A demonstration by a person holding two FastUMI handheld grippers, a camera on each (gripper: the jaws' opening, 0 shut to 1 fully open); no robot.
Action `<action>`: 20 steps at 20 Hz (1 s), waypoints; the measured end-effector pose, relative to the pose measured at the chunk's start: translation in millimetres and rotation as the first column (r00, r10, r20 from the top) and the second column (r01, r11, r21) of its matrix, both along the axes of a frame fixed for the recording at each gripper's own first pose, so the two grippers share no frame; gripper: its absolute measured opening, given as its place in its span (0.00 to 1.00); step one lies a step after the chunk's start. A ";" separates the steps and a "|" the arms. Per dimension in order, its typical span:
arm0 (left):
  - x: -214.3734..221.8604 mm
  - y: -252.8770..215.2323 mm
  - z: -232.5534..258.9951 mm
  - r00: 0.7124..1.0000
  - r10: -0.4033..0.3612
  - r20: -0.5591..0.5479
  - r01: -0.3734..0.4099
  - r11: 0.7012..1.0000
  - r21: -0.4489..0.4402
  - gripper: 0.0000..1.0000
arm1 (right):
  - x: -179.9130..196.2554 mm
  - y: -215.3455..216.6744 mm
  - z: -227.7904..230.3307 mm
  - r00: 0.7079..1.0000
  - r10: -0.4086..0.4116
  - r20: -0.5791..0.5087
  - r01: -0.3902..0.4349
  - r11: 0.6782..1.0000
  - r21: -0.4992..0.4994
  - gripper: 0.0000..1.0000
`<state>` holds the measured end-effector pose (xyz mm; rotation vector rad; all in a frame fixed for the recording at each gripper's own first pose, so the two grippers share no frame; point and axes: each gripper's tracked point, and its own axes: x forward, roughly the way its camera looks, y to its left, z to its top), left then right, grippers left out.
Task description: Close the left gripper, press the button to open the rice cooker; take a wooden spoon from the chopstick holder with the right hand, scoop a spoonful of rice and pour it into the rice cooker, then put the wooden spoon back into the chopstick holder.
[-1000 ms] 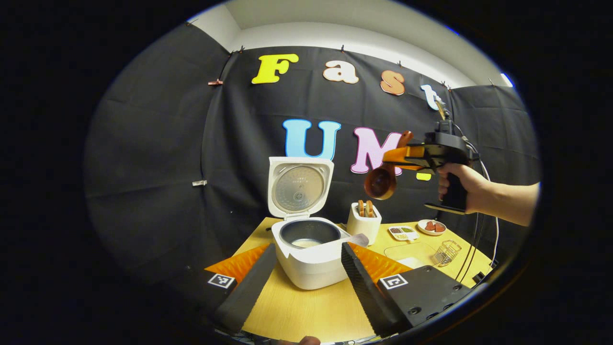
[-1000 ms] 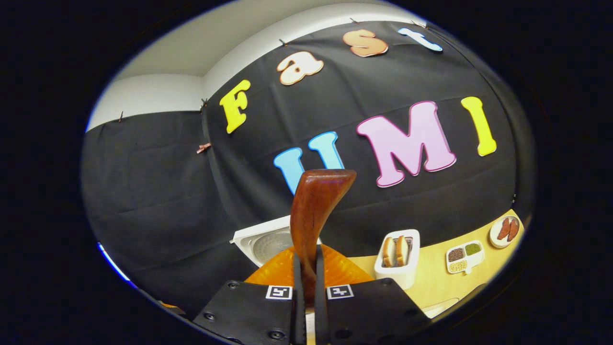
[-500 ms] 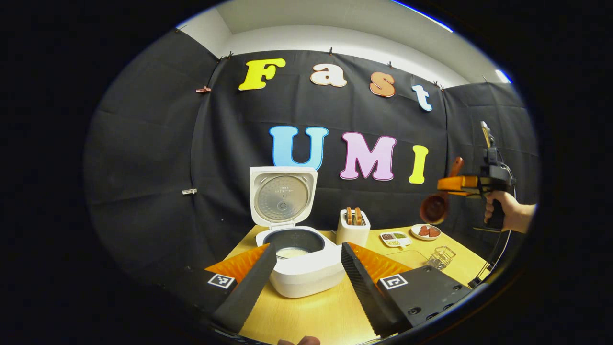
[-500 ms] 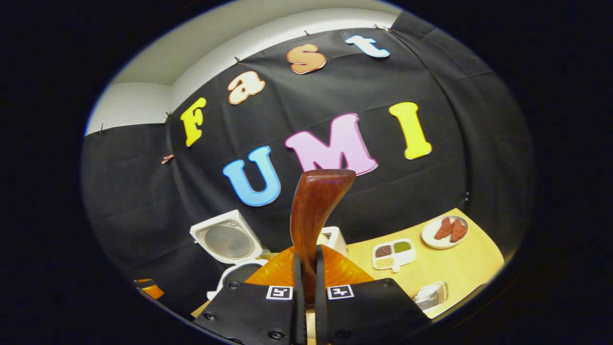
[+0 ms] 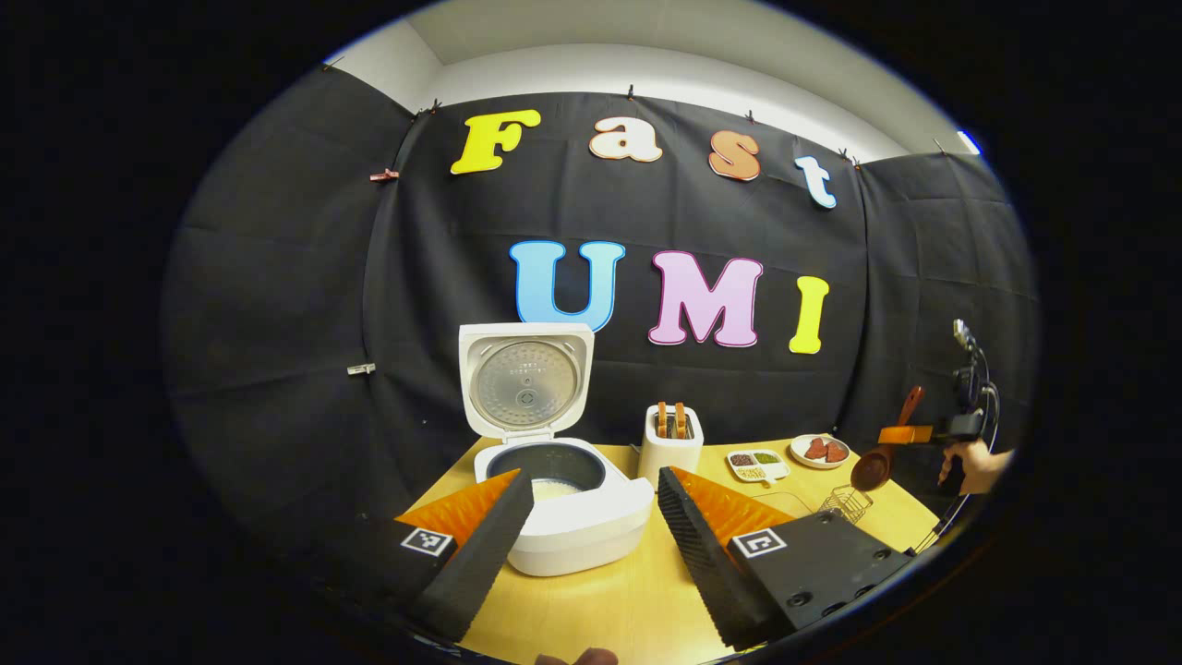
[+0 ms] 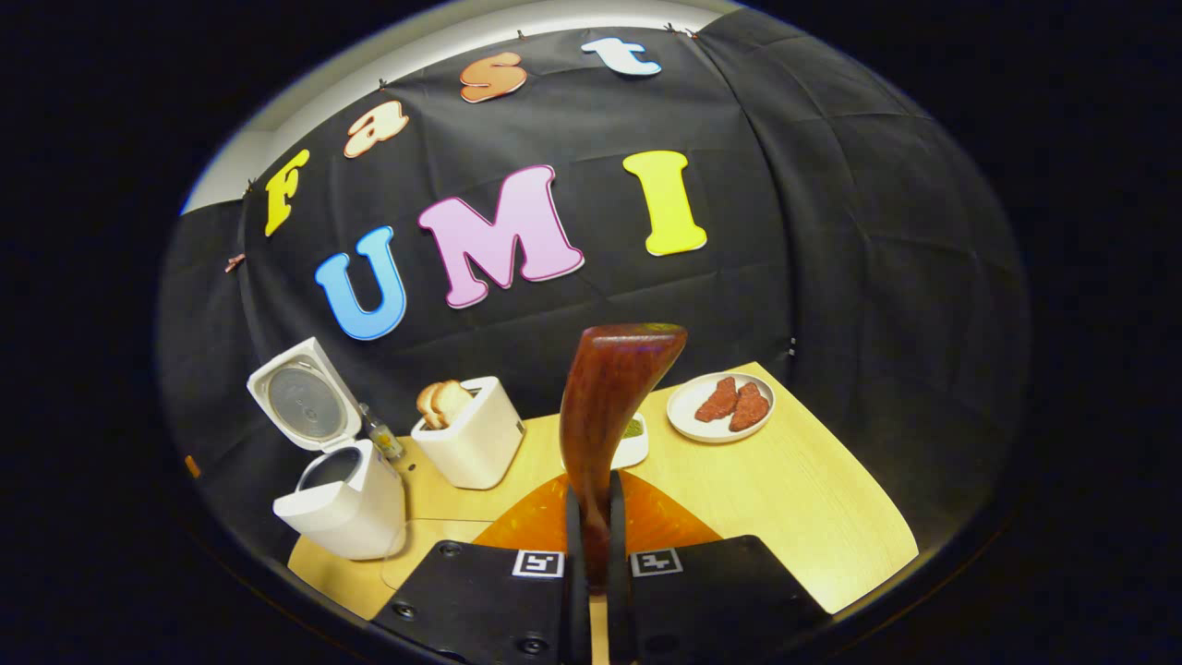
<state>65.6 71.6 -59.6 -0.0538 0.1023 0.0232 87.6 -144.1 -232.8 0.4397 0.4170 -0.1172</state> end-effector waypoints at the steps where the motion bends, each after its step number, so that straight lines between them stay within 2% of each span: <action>1: 0.7 -4.4 0.3 1.000 0.003 -0.003 -0.003 1.000 -0.005 0.94 | 1.9 -2.7 -12.0 1.000 -0.002 -0.017 0.002 1.000 0.001 0.12; 7: -0.2 -21.4 8.0 0.999 0.031 -0.019 -0.031 0.999 0.007 0.94 | 15.0 -6.2 -75.0 0.994 0.007 -0.112 -0.005 1.000 0.019 0.12; 12: 0.0 -23.5 13.7 0.997 0.067 -0.024 -0.066 0.998 0.025 0.94 | 17.4 1.5 -118.7 0.980 0.027 -0.198 -0.011 0.996 0.084 0.12; 15: 2.4 -25.4 15.2 0.997 0.071 -0.027 -0.070 0.997 0.035 0.94 | 15.2 -7.5 -132.5 0.973 0.015 -0.231 0.002 0.997 0.072 0.14; 19: 5.6 -24.3 18.0 0.997 0.076 -0.017 -0.076 0.996 0.039 0.94 | 15.3 -10.3 -128.8 0.975 0.018 -0.219 0.005 0.994 0.106 0.20; 20: 7.5 -24.6 18.5 0.997 0.073 -0.015 -0.073 0.997 0.038 0.94 | 14.4 -12.4 -126.5 0.975 0.008 -0.220 0.018 0.994 0.112 0.25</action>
